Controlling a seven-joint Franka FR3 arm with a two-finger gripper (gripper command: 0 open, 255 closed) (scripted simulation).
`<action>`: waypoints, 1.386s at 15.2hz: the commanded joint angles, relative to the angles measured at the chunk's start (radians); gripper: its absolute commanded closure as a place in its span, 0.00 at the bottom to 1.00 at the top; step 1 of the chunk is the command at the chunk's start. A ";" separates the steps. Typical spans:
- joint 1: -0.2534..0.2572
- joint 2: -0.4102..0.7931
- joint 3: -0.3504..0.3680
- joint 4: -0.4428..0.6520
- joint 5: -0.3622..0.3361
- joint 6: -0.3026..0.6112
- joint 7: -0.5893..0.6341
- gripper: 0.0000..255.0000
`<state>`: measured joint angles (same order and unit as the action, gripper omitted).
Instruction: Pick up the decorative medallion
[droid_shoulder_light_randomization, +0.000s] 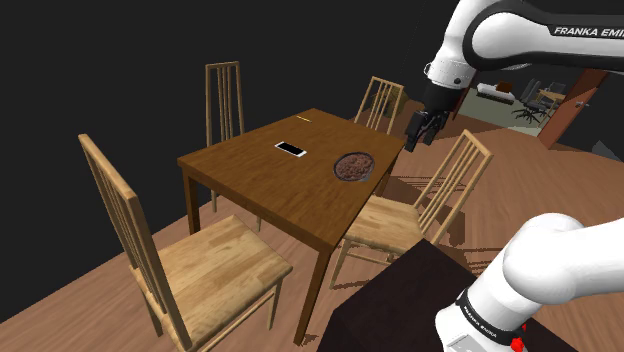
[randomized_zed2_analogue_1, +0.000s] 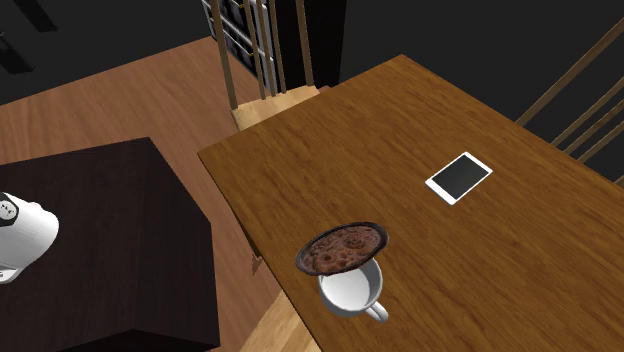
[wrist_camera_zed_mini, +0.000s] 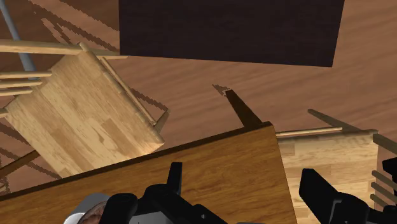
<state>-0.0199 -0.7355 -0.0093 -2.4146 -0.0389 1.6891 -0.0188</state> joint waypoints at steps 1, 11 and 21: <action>0.000 0.000 0.000 0.000 0.000 0.000 0.000 0.00; -0.008 0.334 -0.268 0.164 0.112 0.160 -0.285 0.00; -0.029 0.793 -0.462 0.492 0.439 0.124 -0.635 0.00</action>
<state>-0.0404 0.0003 -0.4571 -1.9652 0.3556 1.8259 -0.6136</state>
